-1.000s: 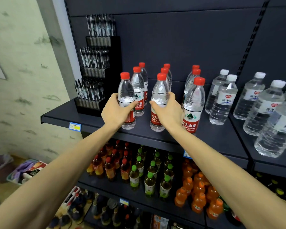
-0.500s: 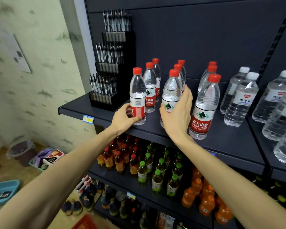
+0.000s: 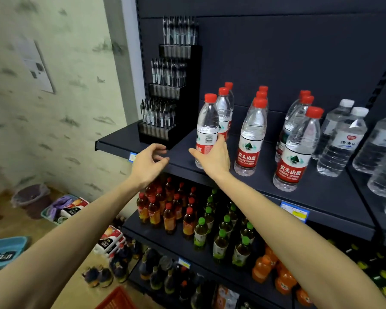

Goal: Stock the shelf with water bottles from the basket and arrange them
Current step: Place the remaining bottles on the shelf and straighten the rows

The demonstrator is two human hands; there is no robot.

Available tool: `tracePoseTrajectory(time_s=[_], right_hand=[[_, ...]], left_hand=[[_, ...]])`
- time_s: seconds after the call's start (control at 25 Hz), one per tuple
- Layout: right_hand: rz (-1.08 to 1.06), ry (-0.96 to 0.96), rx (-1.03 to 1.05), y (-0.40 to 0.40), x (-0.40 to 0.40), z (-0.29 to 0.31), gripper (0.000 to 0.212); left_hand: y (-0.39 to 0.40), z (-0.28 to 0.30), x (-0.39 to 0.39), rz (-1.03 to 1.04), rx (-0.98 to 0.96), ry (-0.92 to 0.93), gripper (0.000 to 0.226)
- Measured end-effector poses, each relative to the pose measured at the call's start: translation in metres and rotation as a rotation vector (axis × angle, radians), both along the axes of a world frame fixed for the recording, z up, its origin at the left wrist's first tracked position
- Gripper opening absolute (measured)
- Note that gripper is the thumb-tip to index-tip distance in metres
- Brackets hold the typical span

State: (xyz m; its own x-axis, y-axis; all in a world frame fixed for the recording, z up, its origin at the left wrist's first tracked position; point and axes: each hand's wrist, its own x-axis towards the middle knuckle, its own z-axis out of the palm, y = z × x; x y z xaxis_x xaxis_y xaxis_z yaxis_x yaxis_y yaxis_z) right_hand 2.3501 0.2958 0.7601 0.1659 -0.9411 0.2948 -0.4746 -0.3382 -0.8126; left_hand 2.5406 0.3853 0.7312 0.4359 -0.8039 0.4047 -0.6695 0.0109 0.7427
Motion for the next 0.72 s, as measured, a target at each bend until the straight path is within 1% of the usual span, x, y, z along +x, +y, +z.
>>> tracePoseTrajectory(time_s=[0.12, 0.16, 0.28, 0.36, 0.56, 0.64, 0.72], right_hand=[[-0.028, -0.025, -0.012, -0.012, 0.007, -0.003, 0.079], [-0.006, -0.040, -0.001, -0.015, 0.005, -0.003, 0.075], [0.127, -0.088, 0.059, -0.024, -0.004, -0.004, 0.075], [0.171, -0.106, 0.077, -0.026, -0.009, -0.001, 0.073], [0.176, -0.158, 0.105, -0.022, -0.015, 0.005, 0.059], [0.177, -0.167, 0.120, -0.021, -0.017, 0.007, 0.059], [0.187, -0.152, 0.142, -0.020, -0.019, 0.008, 0.066]], left_hand=[[0.023, -0.010, 0.022, 0.029, 0.033, -0.004, 0.030], [0.028, -0.015, 0.030, 0.046, 0.048, 0.007, 0.029], [0.039, -0.025, 0.044, 0.084, 0.070, 0.043, 0.028], [0.043, -0.030, 0.046, 0.079, 0.076, 0.058, 0.028], [0.042, -0.040, 0.041, 0.059, 0.096, 0.100, 0.028], [0.042, -0.046, 0.038, 0.065, 0.113, 0.117, 0.027], [0.042, -0.051, 0.032, 0.079, 0.128, 0.131, 0.027]])
